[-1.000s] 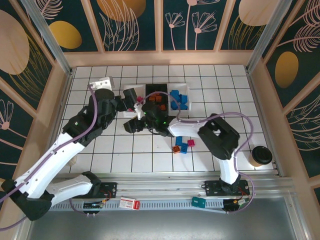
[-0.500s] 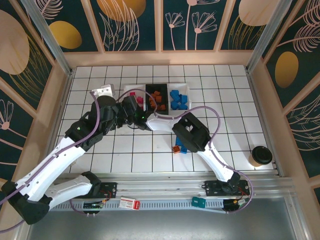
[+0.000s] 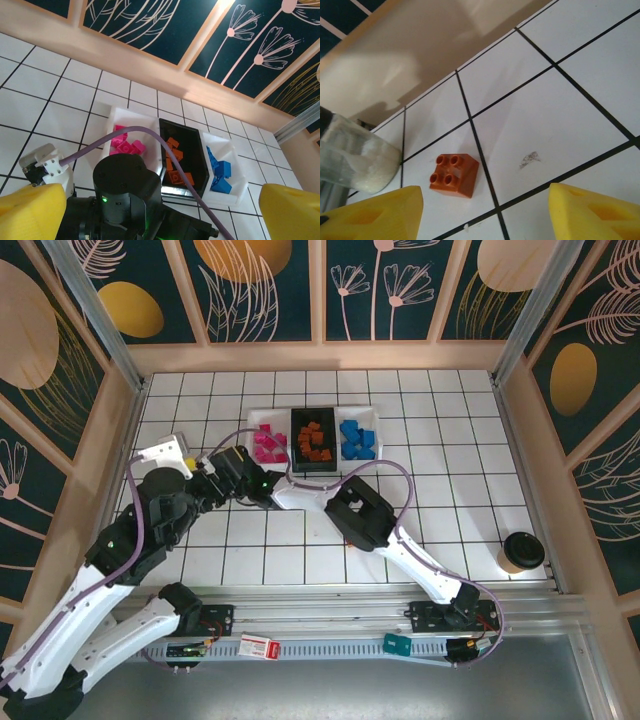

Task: Sort the legos into containers by color

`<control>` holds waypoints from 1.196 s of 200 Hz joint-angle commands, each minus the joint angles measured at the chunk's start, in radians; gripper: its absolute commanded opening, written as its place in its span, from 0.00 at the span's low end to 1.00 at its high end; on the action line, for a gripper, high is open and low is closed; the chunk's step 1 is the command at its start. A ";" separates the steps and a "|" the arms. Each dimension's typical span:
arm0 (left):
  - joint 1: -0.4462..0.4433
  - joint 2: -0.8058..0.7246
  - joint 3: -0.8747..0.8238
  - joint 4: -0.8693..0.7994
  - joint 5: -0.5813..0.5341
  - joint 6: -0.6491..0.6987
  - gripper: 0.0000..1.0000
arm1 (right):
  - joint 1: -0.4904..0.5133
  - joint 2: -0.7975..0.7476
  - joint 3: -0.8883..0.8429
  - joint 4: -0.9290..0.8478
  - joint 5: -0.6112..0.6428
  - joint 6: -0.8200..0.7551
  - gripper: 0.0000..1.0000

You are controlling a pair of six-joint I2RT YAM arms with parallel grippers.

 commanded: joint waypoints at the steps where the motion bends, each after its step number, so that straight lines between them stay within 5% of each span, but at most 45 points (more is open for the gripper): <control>1: 0.001 -0.034 -0.029 -0.040 0.016 -0.038 0.99 | 0.009 0.049 0.053 0.053 0.083 -0.062 0.70; 51: 0.001 -0.053 -0.037 -0.114 0.025 -0.071 0.99 | 0.050 0.152 0.181 0.079 0.132 -0.114 0.83; 119: 0.000 -0.032 -0.048 -0.132 0.009 -0.070 0.98 | 0.136 0.225 0.247 0.103 0.271 -0.259 0.89; 150: 0.001 0.008 -0.041 -0.125 0.021 -0.069 0.98 | 0.177 0.317 0.403 -0.022 0.421 -0.363 0.89; 188: 0.001 -0.006 -0.053 -0.107 0.047 -0.081 0.99 | 0.184 0.367 0.450 -0.073 0.510 -0.390 0.80; 214: 0.003 -0.003 -0.043 -0.113 0.059 -0.090 0.99 | 0.164 0.359 0.449 -0.106 0.500 -0.349 0.49; 239: 0.001 0.007 -0.033 -0.123 0.058 -0.091 0.99 | 0.161 0.261 0.246 0.021 0.526 -0.342 0.37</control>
